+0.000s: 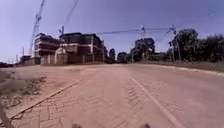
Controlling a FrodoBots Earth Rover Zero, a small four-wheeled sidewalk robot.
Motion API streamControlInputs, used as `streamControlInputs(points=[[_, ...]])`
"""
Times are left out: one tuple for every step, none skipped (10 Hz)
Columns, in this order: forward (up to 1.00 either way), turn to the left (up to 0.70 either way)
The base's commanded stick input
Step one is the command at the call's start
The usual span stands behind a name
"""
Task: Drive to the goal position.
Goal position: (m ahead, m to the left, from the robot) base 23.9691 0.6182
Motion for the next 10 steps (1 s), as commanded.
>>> streamControlInputs(points=[[0.3,0.0],[0.3,0.0],[0.3,0.0],[0.3,0.0],[0.3,0.0],[0.3,0.0],[0.3,0.0],[0.3,0.0],[0.3,0.0],[0.3,0.0]])
